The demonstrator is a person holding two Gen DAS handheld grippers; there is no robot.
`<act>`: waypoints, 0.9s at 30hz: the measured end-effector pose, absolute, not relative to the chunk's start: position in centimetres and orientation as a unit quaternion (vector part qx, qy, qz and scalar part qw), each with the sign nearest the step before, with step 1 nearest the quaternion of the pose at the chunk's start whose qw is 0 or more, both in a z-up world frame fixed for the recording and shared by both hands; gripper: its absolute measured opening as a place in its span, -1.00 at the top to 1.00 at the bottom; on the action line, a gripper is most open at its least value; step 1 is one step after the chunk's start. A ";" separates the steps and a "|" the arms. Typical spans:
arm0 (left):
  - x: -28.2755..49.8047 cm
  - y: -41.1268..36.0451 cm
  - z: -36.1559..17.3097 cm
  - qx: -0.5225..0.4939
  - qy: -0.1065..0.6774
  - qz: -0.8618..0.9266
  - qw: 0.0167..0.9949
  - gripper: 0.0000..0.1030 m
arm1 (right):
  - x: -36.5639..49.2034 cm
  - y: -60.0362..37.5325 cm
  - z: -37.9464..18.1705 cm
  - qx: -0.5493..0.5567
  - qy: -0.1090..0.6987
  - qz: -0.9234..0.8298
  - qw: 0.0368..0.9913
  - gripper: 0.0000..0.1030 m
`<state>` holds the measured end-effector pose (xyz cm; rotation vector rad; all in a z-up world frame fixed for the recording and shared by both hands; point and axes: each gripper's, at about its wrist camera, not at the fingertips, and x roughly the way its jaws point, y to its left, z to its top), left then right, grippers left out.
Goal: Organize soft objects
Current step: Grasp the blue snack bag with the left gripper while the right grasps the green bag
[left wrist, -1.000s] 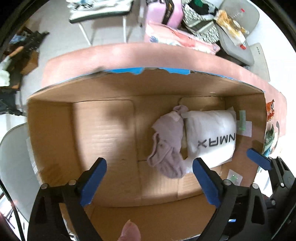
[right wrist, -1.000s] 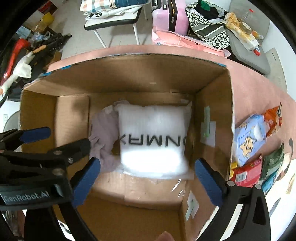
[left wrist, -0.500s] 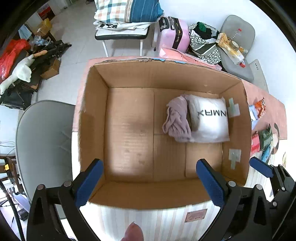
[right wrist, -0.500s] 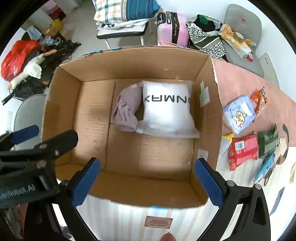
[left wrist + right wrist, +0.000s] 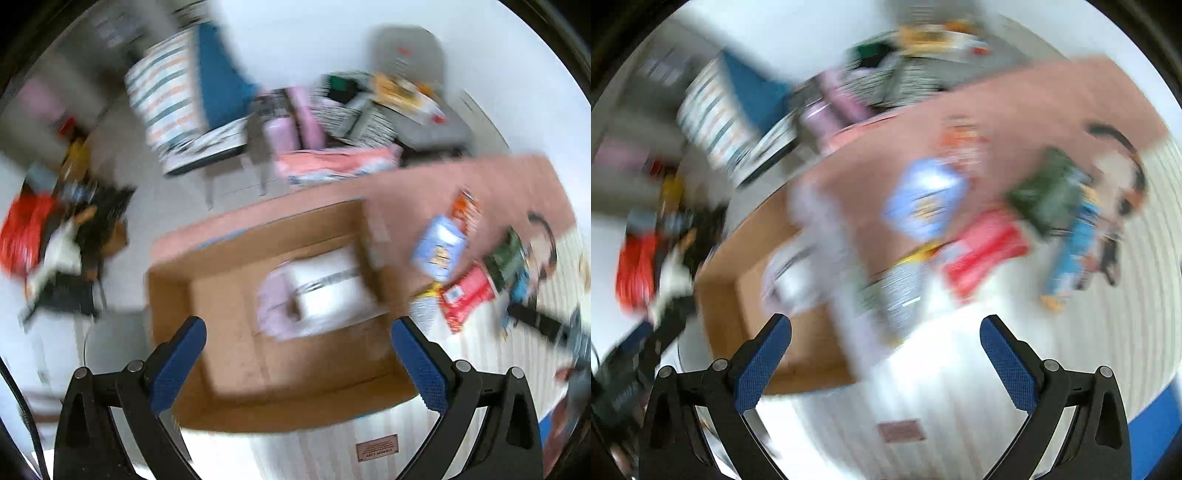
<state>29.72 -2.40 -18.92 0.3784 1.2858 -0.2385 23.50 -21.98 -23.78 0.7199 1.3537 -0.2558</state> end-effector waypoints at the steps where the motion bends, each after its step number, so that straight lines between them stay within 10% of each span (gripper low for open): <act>1: 30.3 -4.7 -19.9 0.197 0.599 -0.127 0.766 -0.99 | 23.4 -25.2 -25.4 0.352 0.611 -0.134 0.696 -1.00; 10: 34.3 -19.4 -32.0 0.318 0.663 -0.211 0.644 -0.99 | 25.7 -36.3 -35.9 0.430 0.635 -0.205 0.608 -0.81; 27: 37.2 -23.3 -41.8 0.357 0.720 -0.190 0.563 -0.97 | 28.1 -39.5 -43.7 0.437 0.671 -0.250 0.545 -0.66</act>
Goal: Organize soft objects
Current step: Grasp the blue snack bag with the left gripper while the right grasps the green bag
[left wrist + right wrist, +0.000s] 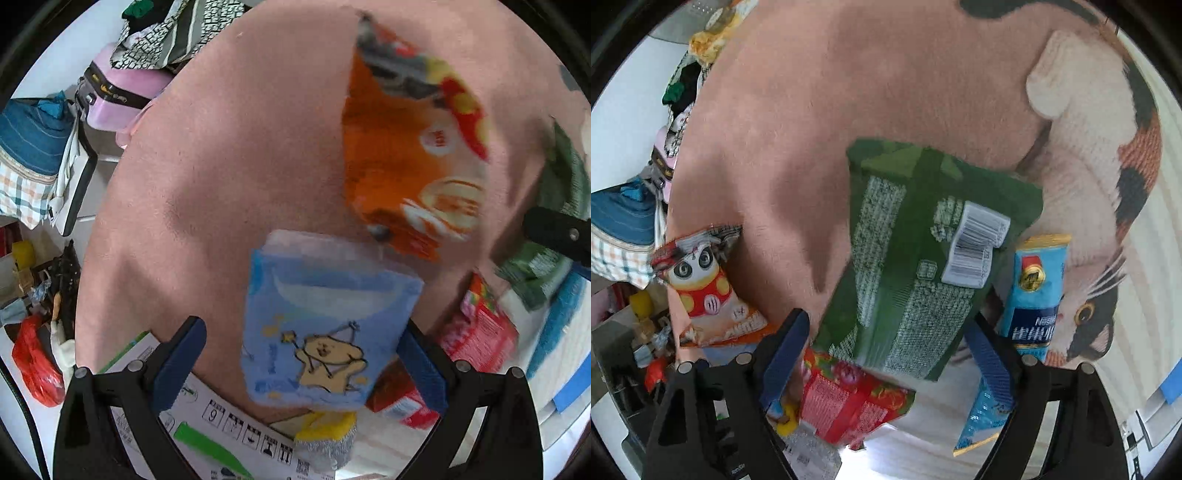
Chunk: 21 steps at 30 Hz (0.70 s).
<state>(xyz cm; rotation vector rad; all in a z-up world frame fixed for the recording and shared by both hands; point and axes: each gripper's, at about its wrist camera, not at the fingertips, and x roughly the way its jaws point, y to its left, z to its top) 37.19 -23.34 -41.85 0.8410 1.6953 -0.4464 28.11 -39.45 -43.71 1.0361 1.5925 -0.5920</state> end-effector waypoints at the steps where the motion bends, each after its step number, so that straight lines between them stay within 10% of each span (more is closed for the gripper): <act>1: 37.2 -23.2 -42.1 0.352 0.723 -0.191 0.563 -0.84 | 28.4 -39.4 -43.9 0.432 0.675 -0.252 0.542 -0.67; 10: 38.1 -21.6 -40.7 0.269 0.742 -0.191 0.584 0.14 | 31.5 -36.2 -43.7 0.327 0.705 -0.284 0.562 0.21; 21: 36.9 -12.1 -28.8 0.093 0.716 -0.203 0.661 0.15 | 29.6 -28.1 -34.0 0.250 0.675 -0.161 0.675 0.27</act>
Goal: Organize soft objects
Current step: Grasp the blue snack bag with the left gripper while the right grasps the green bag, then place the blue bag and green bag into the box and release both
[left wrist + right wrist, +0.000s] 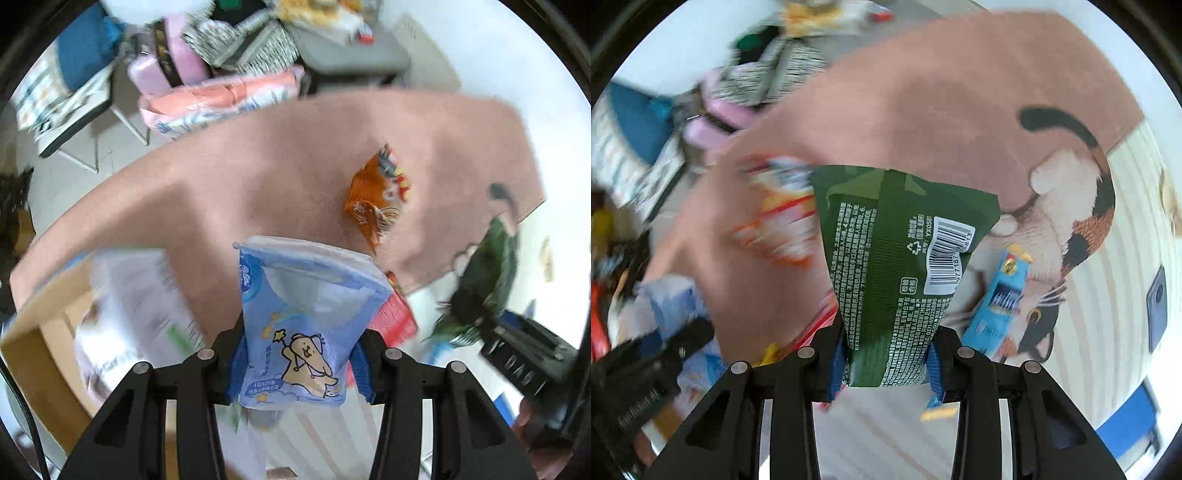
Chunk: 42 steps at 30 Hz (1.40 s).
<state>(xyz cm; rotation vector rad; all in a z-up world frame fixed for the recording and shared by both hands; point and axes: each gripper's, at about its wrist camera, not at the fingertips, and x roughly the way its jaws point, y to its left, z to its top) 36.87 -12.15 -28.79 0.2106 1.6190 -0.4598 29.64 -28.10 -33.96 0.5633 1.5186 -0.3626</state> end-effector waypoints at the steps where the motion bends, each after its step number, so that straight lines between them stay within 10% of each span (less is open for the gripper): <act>1: 36.0 -10.2 -27.0 0.074 0.707 -0.203 0.674 0.15 | 30.2 -26.7 -32.4 0.243 0.672 -0.144 0.685 0.27; 11: 30.1 7.0 -19.5 -0.018 0.673 -0.131 0.728 0.15 | 26.8 -10.6 -25.0 0.144 0.679 0.030 0.719 0.27; 32: 39.2 17.5 -32.9 -0.014 0.762 -0.037 0.646 0.09 | 30.3 4.2 -35.7 0.011 0.778 0.033 0.627 0.25; 37: 39.5 18.2 -33.1 -0.035 0.769 -0.028 0.637 -0.28 | 31.3 4.3 -36.5 0.010 0.787 0.033 0.617 -0.72; 42: 38.9 18.7 -31.1 -0.022 0.751 -0.025 0.660 -0.87 | 31.7 4.0 -35.2 0.024 0.777 0.028 0.629 -0.80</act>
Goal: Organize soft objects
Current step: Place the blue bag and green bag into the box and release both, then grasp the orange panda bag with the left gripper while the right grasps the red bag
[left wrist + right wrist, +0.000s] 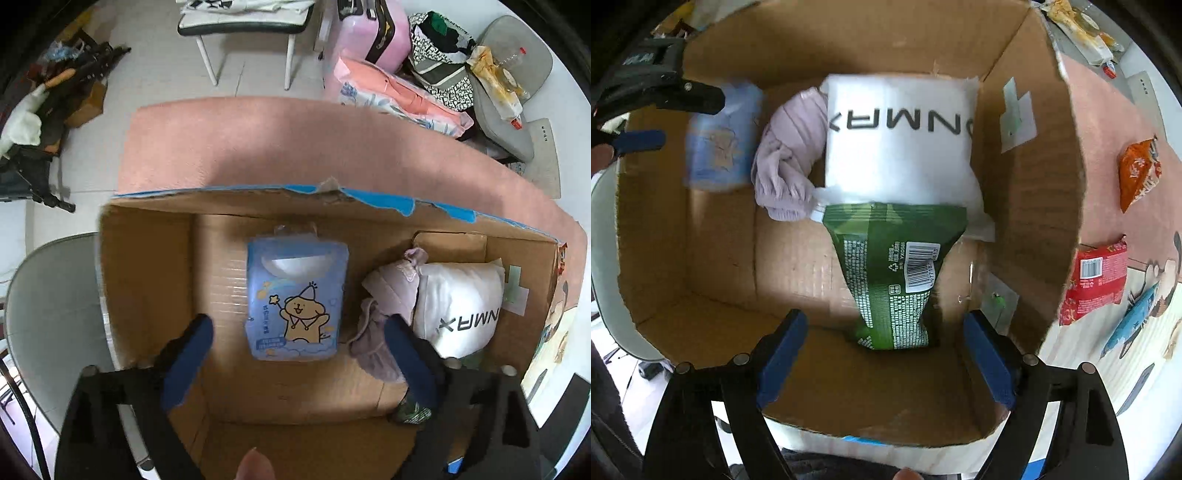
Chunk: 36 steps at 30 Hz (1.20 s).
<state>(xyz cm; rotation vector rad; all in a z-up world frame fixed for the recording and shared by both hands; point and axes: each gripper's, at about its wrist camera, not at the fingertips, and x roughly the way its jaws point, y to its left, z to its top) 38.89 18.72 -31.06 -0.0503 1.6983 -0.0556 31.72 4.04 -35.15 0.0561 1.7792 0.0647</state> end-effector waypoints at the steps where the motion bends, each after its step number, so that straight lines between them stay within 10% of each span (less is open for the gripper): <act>1: 38.7 18.9 -30.7 -0.022 0.748 -0.023 0.663 -0.87 | 32.0 4.0 -34.5 0.026 0.775 0.027 0.631 -0.87; 36: 21.4 12.9 -16.5 0.018 0.623 -0.042 0.781 -0.87 | 21.4 -1.1 -19.5 0.084 0.638 0.032 0.765 -1.00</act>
